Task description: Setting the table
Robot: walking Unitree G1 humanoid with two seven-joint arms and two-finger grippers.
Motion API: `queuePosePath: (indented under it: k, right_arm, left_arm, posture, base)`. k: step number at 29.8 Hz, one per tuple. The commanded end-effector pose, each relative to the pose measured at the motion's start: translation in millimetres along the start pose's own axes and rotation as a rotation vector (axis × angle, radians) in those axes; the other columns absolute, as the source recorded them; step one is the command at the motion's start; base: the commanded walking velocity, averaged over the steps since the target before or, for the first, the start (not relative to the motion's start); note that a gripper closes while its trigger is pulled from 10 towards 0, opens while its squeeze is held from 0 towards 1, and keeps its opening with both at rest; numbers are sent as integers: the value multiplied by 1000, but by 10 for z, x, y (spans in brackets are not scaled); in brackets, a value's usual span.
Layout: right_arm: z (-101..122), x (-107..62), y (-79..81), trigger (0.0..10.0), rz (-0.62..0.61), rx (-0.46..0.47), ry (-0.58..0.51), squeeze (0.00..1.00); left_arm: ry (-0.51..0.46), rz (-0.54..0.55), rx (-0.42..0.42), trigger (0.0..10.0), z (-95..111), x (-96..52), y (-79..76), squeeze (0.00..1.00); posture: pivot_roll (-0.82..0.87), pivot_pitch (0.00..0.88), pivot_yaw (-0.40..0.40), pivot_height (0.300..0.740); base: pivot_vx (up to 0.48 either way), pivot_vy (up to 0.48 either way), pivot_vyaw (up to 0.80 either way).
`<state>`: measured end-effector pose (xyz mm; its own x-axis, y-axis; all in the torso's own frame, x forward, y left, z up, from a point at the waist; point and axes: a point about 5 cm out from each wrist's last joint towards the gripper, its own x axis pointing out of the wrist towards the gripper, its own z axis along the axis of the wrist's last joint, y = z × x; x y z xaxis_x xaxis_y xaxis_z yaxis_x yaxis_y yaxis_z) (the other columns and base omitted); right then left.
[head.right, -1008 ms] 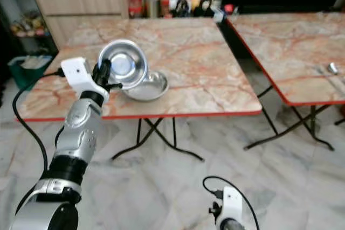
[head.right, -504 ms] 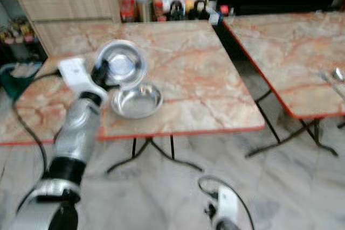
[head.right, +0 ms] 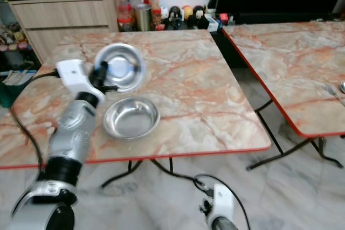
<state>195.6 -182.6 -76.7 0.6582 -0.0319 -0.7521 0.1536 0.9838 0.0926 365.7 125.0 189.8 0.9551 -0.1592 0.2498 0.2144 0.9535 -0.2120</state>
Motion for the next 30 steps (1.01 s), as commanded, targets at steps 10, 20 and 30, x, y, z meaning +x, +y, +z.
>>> queuePosePath:
  k: [10, 20, 30]
  right_arm:
    - [-31, 1, 82, 10000, 21, 7, 8, 0]
    - [-34, 3, 99, 10000, 30, 1, 11, 0]
    - [-37, 2, 106, 10000, 33, 1, 11, 0]
  left_arm:
    - [154, -28, -105, 10000, -32, -9, 13, 0]
    - [383, 13, -153, 10000, -241, -19, -5, 0]
    - [494, 102, -173, 10000, -421, -54, -4, 0]
  posture:
    - [-2, 0, -26, 736]
    - [-4, 0, -20, 736]
    - [-12, 0, -12, 736]
  base:
    - [0, 0, 0]
    - [0, 0, 0]
    - [0, 0, 0]
